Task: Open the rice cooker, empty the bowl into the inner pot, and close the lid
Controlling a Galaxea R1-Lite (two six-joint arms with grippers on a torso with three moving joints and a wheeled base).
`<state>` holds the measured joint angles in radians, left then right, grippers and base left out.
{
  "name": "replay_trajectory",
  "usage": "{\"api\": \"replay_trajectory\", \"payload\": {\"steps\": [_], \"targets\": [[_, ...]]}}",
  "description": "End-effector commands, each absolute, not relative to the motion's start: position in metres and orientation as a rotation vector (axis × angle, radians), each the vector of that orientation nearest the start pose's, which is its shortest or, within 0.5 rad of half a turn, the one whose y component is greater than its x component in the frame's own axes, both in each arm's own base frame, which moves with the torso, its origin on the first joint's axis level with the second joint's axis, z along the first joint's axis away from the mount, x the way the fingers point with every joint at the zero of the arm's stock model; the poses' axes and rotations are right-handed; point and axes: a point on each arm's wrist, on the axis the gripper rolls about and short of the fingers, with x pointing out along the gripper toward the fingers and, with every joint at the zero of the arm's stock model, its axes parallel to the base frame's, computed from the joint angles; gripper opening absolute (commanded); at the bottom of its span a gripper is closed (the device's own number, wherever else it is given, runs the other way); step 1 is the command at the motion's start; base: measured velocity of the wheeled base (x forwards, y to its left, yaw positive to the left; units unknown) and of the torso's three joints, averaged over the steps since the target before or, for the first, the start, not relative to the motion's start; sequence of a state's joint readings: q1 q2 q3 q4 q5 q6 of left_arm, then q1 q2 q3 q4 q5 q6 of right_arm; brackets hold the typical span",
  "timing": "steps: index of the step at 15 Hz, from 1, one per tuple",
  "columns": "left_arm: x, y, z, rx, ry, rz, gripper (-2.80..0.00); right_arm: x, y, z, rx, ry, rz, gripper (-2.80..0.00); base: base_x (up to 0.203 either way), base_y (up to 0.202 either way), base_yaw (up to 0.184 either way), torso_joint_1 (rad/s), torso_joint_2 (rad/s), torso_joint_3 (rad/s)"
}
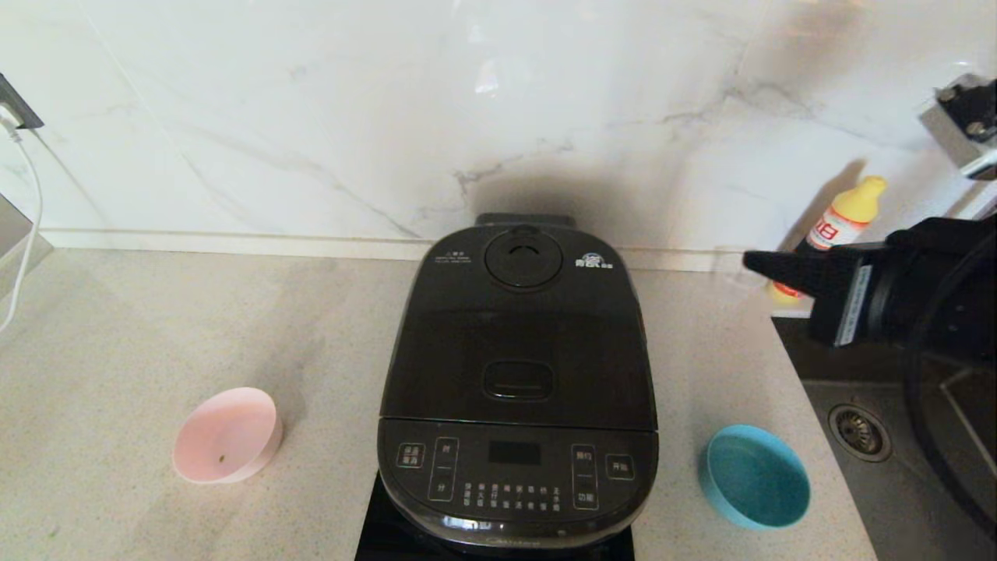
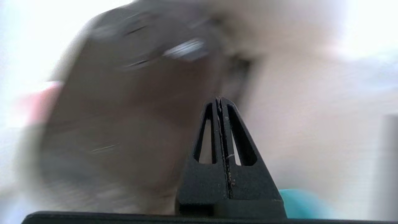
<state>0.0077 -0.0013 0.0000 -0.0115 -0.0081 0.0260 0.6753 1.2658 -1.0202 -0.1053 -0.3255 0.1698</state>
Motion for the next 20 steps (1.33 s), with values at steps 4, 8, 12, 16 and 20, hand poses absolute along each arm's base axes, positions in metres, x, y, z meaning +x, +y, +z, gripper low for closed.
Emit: {"api": "replay_trajectory", "payload": {"steps": [4, 8, 12, 16, 20], "targets": [[-0.022, 0.0, 0.074, 0.026, -0.003, 0.001, -2.8, 0.098, 0.058, 0.309, 0.054, -0.001, 0.087, -2.8, 0.0, 0.0, 0.0, 0.0, 0.0, 0.0], [-0.022, 0.0, 0.074, 0.026, -0.003, 0.002, -2.8, 0.062, 0.018, 0.272, 0.019, -0.005, -0.146, -2.8, 0.0, 0.0, 0.0, 0.0, 0.0, 0.0], [-0.022, 0.0, 0.074, 0.026, -0.003, 0.002, -2.8, 0.02, -0.009, 0.236, -0.031, -0.06, -0.415, -2.8, 0.0, 0.0, 0.0, 0.0, 0.0, 0.0], [-0.022, 0.0, 0.074, 0.026, -0.003, 0.002, -2.8, -0.017, -0.014, 0.185, -0.041, -0.108, -0.582, -2.8, 0.0, 0.0, 0.0, 0.0, 0.0, 0.0], [-0.022, 0.0, 0.074, 0.026, -0.002, 0.003, -2.8, -0.031, -0.012, 0.107, -0.1, -0.114, -0.552, -2.8, 0.0, 0.0, 0.0, 0.0, 0.0, 0.0]]}}
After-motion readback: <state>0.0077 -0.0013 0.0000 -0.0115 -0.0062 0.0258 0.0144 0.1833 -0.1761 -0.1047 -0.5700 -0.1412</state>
